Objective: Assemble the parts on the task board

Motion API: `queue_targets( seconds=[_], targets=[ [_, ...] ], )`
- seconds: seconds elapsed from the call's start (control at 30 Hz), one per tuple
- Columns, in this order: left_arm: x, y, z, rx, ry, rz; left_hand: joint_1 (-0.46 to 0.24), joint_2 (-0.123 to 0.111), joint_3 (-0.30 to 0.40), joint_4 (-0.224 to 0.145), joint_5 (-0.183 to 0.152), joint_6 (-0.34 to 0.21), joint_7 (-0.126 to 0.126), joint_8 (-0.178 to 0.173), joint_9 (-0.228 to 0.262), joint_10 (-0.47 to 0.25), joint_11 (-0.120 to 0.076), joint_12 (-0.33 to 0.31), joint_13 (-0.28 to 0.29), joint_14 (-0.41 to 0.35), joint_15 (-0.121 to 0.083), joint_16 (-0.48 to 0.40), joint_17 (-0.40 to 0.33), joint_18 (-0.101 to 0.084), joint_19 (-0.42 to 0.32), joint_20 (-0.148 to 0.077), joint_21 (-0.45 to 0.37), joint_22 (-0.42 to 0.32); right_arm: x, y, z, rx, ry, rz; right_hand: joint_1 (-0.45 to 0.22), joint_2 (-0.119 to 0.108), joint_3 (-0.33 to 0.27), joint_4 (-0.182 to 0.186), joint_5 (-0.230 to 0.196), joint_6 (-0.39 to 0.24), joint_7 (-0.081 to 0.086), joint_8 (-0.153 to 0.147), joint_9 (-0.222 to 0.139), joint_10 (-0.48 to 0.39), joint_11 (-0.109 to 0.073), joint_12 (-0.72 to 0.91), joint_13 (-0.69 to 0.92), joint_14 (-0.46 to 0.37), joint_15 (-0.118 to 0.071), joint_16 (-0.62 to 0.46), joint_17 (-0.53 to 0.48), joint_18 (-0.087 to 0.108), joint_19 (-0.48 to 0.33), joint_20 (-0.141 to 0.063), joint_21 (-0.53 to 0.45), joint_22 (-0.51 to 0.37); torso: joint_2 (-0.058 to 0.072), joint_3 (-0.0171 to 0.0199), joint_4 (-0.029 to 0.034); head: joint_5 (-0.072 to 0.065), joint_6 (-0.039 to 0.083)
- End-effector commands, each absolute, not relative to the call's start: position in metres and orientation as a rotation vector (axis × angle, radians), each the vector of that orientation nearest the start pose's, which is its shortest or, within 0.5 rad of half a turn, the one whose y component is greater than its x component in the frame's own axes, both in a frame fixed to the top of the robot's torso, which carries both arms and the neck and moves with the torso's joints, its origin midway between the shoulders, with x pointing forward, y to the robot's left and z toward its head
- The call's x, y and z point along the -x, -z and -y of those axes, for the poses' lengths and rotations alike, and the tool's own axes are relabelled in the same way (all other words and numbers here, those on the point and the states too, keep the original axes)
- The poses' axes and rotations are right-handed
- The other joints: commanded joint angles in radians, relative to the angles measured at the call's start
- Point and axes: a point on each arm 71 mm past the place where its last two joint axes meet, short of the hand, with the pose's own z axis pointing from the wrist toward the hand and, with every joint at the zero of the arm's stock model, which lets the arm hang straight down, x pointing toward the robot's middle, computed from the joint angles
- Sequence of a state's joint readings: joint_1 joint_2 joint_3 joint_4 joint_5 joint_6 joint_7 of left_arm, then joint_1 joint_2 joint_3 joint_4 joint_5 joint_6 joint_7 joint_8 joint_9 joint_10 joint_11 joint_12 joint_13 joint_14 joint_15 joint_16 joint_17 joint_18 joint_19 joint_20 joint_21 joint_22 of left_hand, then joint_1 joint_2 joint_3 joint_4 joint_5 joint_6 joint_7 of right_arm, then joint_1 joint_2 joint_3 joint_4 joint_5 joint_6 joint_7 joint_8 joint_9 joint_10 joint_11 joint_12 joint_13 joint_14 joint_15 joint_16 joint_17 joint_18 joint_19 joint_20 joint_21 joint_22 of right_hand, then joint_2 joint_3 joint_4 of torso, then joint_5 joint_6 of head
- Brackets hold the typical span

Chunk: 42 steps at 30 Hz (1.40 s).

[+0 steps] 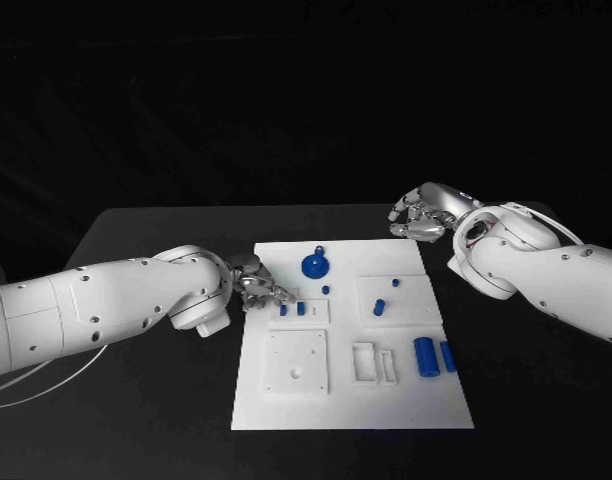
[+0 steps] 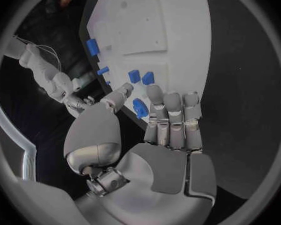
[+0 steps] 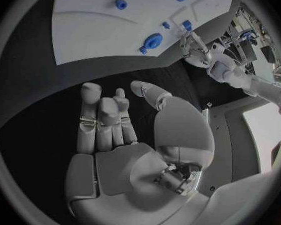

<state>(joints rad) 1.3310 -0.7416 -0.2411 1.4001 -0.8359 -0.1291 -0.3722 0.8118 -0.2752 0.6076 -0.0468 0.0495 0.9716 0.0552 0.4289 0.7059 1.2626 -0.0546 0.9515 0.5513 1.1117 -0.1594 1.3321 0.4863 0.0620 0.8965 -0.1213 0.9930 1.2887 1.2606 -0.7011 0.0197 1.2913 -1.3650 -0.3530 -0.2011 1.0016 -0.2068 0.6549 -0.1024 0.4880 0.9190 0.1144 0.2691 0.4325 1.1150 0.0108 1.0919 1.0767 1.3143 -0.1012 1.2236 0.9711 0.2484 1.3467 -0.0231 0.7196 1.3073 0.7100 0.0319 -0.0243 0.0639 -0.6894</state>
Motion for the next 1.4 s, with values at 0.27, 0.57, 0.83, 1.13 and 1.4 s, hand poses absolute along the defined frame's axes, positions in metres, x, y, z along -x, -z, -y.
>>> queue_targets(
  seconds=[0.27, 0.57, 0.83, 1.13, 1.4],
  targets=[
    [-0.508, 0.216, -0.209, 0.57, 0.738, -1.961, 0.021, 0.02, -0.048, -0.02, 0.008, -0.029, 0.012, -0.01, -0.002, -0.041, 0.011, -0.033, -0.021, -0.034, 0.017, -0.025, -0.022, -0.026, -0.036, -0.109, -0.033, -0.007, -0.548, 0.146, 0.207, -0.076, -0.542, -1.571, -0.002, 0.0, -0.001, 0.002, 0.003, -0.026, 0.02, -0.007, -0.002, 0.003, 0.008, 0.004, -0.002, -0.001, 0.01, -0.005, 0.001, 0.013, -0.001, -0.009, -0.007, 0.016, 0.0, -0.0001, -0.0008, -0.004, 0.006],
    [-0.514, 0.201, -0.199, 0.514, 0.865, -1.796, 0.257, 0.117, -0.021, -0.217, 0.129, -0.028, 0.035, -0.003, -0.011, -0.127, 0.04, -0.131, -0.079, -0.116, 0.074, -0.095, -0.072, -0.055, -0.112, -0.062, -0.102, -0.018, -0.549, 0.146, 0.209, -0.083, -0.542, -1.568, 0.0, 0.001, -0.001, 0.0, 0.003, -0.027, 0.02, -0.007, -0.002, 0.002, 0.009, 0.005, -0.002, -0.001, 0.01, -0.005, 0.001, 0.013, -0.002, -0.009, -0.007, 0.016, 0.001, -0.0002, -0.002, -0.01, 0.013],
    [-0.515, 0.189, -0.175, 0.152, 0.896, -1.7, 0.367, 0.098, 0.048, -0.242, 0.12, -0.066, 0.073, -0.056, -0.076, -0.188, 0.092, -0.333, -0.185, -0.098, 0.093, -0.091, -0.081, -0.044, -0.101, -0.044, -0.11, -0.004, -0.549, 0.146, 0.209, -0.082, -0.546, -1.569, 0.001, 0.001, 0.0, -0.001, 0.003, -0.027, 0.02, -0.007, -0.002, 0.002, 0.009, 0.005, -0.002, -0.001, 0.01, -0.005, 0.001, 0.013, -0.002, -0.009, -0.007, 0.016, 0.0, 0.0005, -0.0009, -0.015, 0.021],
    [-0.513, 0.186, -0.143, -0.267, 0.822, -1.677, 0.427, 0.096, 0.058, -0.241, 0.132, -0.102, 0.08, -0.131, -0.145, -0.167, 0.127, -0.566, -0.278, -0.068, 0.124, -0.079, -0.082, -0.007, -0.07, -0.014, -0.105, 0.014, -0.55, 0.146, 0.208, -0.084, -0.555, -1.567, 0.001, 0.002, 0.0, -0.001, 0.003, -0.027, 0.021, -0.007, -0.002, 0.002, 0.009, 0.005, -0.002, -0.001, 0.011, -0.005, 0.001, 0.013, -0.001, -0.009, -0.007, 0.016, 0.001, 0.0007, -0.0014, -0.015, 0.028],
    [-0.518, 0.186, -0.129, -0.405, 0.752, -1.668, 0.411, 0.089, 0.037, -0.237, 0.101, -0.065, 0.087, -0.125, -0.157, -0.136, 0.126, -0.627, -0.287, -0.044, 0.122, -0.06, -0.076, 0.002, -0.044, -0.015, -0.098, 0.021, -0.55, 0.146, 0.207, -0.096, -0.566, -1.557, 0.0, 0.002, 0.001, -0.001, 0.004, -0.028, 0.022, -0.007, -0.002, -0.002, 0.01, 0.001, -0.004, -0.006, 0.012, -0.01, -0.001, 0.013, -0.009, -0.007, -0.012, 0.014, 0.002, 0.0013, -0.0027, -0.012, 0.033]
  ],
)
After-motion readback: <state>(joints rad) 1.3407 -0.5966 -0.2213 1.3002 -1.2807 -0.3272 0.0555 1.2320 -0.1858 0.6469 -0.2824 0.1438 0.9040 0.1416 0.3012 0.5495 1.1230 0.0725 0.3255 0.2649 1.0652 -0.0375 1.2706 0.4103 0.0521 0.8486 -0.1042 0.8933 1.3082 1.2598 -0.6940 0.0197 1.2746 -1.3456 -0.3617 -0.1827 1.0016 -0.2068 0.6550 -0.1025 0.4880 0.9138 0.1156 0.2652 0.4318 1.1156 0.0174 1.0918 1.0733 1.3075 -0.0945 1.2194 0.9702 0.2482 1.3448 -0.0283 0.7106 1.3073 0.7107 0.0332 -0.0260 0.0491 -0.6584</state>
